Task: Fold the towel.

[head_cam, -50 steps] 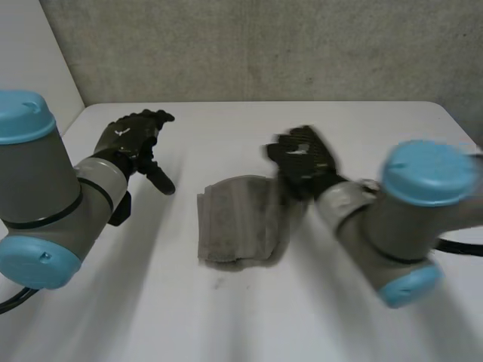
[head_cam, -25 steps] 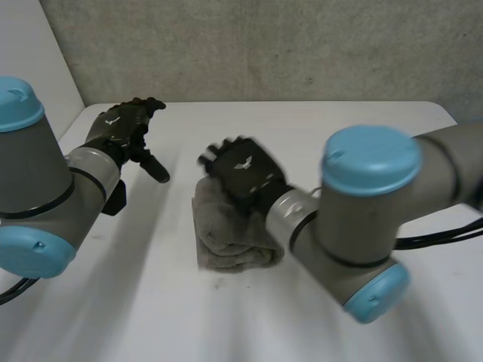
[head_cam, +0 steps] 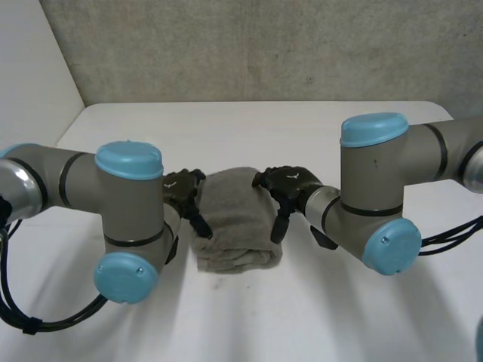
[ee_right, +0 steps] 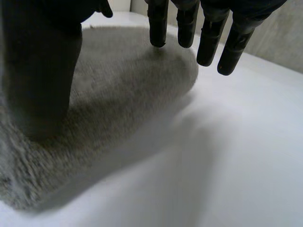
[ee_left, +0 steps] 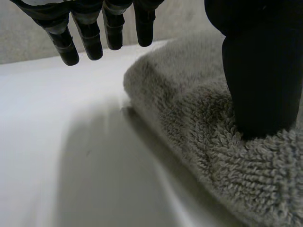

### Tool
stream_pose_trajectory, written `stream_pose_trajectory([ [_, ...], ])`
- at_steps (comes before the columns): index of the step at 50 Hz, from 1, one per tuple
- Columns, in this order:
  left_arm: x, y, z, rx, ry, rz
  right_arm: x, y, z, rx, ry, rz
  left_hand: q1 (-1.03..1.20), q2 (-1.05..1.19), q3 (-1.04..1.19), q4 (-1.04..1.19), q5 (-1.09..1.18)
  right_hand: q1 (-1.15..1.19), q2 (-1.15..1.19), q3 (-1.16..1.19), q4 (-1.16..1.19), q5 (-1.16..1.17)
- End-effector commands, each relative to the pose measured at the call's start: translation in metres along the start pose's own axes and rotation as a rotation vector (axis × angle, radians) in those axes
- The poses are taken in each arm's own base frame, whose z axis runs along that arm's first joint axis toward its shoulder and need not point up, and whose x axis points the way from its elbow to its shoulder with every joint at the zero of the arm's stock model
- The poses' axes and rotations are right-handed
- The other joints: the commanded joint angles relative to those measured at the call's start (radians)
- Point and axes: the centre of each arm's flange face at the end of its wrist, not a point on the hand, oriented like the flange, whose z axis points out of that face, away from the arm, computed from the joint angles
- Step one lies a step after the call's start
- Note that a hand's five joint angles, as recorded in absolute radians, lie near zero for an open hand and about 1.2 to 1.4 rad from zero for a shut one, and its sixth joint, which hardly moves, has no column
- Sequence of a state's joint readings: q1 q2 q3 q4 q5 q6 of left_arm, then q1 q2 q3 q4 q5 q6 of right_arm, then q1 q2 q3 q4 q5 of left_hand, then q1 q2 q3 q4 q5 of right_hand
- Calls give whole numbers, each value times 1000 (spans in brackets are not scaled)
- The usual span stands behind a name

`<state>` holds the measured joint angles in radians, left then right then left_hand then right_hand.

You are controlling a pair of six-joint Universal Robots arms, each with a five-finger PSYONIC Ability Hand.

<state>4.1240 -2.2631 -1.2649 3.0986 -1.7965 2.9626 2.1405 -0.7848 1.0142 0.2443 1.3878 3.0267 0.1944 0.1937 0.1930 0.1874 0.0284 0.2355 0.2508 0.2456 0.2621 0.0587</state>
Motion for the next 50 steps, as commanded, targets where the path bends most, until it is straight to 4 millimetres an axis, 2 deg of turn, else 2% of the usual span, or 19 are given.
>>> stream_pose_trajectory([
  [1,-5,17,-3,-50,-11,68,1,15,13,-35,-9,-63,25,26,26,32,16,-61,-76,-71,-88,-59],
  [7,-6,23,-4,-57,-12,75,5,17,15,-41,-7,-63,22,23,23,29,14,-61,-76,-71,-88,-59],
  [16,-5,18,-5,-44,-9,71,7,14,15,-32,-1,-65,19,20,20,26,11,-61,-76,-71,-88,-59],
  [19,-4,7,-9,-16,-5,64,13,1,9,-2,18,-61,19,20,20,26,11,-61,-76,-71,-88,-59],
  [21,-2,-12,-18,35,3,54,16,-9,4,24,29,-60,19,20,20,26,11,-61,-76,-71,-88,-59],
  [22,-2,-12,-18,36,3,54,19,-20,-2,52,44,-59,19,20,20,26,11,-61,-76,-71,-88,-59],
  [26,-1,-45,-34,123,15,34,31,-50,-21,128,89,-34,13,14,15,20,5,-61,-76,-71,-88,-59],
  [29,-3,-69,-47,184,16,18,38,-62,-30,158,106,-19,7,8,9,14,-1,-61,-76,-71,-88,-59],
  [30,-3,-69,-48,184,16,18,42,-74,-42,187,120,-8,7,8,9,14,-1,-61,-76,-71,-88,-59],
  [31,-5,-82,-56,211,13,10,46,-86,-54,217,136,-2,4,5,6,11,-4,-61,-76,-71,-88,-59],
  [32,-6,-93,-66,234,13,4,46,-86,-54,217,137,-2,4,5,6,11,-4,-61,-76,-71,-88,-59],
  [33,-6,-94,-66,234,13,4,49,-95,-67,241,151,-2,4,5,6,11,-4,-61,-76,-71,-88,-59],
  [34,-10,-104,-75,249,6,1,53,-102,-78,261,169,-2,2,2,3,9,-7,-61,-76,-71,-88,-59],
  [35,-15,-114,-83,257,-5,-2,53,-102,-78,261,169,-2,2,2,3,9,-7,-61,-76,-71,-88,-59],
  [37,-22,-121,-91,254,-22,0,59,-109,-99,285,200,1,2,2,3,9,-7,-61,-76,-71,-88,-59],
  [40,-33,-129,-105,237,-53,15,59,-110,-110,297,211,-5,-7,-6,-6,0,-16,-61,-76,-71,-88,-59],
  [42,-38,-131,-111,234,-68,17,60,-112,-131,320,243,-11,-10,-9,-9,-3,-19,-61,-76,-71,-88,-59],
  [45,-48,-127,-121,224,-91,11,68,-109,-147,334,294,-2,-10,-10,-9,-3,-19,-61,-76,-71,-88,-59],
  [50,-59,-123,-126,235,-89,0,77,-96,-162,347,346,9,-10,-10,-9,-3,-19,-61,-76,-71,-88,-59],
])
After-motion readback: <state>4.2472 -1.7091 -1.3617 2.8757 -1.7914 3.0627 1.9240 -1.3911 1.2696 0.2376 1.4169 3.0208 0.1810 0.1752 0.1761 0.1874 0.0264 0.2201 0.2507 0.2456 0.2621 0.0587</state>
